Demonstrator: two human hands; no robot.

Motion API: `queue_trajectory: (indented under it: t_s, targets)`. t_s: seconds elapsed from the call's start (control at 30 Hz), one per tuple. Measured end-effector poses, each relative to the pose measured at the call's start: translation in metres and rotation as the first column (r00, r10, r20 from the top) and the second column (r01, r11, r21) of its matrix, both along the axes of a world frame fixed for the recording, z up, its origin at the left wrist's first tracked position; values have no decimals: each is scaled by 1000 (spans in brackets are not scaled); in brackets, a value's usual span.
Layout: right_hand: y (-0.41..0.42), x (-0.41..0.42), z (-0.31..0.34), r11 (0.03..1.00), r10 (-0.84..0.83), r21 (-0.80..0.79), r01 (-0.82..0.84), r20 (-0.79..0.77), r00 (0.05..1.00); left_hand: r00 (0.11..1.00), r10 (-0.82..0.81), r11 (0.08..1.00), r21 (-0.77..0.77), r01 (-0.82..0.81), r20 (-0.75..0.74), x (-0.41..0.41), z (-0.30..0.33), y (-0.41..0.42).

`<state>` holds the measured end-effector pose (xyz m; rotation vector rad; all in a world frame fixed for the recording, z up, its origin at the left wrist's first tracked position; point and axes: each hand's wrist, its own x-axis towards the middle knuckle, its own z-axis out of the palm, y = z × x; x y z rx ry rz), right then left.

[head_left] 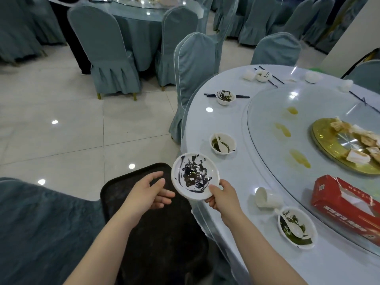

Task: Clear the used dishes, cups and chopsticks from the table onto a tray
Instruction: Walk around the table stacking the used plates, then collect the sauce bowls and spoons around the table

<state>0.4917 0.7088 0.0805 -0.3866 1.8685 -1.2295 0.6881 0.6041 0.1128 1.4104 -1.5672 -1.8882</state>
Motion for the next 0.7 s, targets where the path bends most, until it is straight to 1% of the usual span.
queue_trajectory:
  t_s: [0.17, 0.37, 0.63, 0.7]
  targets:
    - [23, -21, -34, 982, -157, 99, 160, -40, 987, 997, -15, 1000, -26, 17, 70, 1, -11, 0]
    - [48, -38, -63, 949, -281, 134, 285, -45, 959, 995, -37, 999, 0, 37, 95, -10, -18, 2]
    - [71, -44, -73, 933, -351, 98, 346, 38, 936, 989, -110, 994, 8, 110, 101, -35, -17, 8]
    - [79, -45, -71, 927, -358, 129, 351, 37, 933, 986, -136, 991, 19, 135, 94, -44, -16, 9]
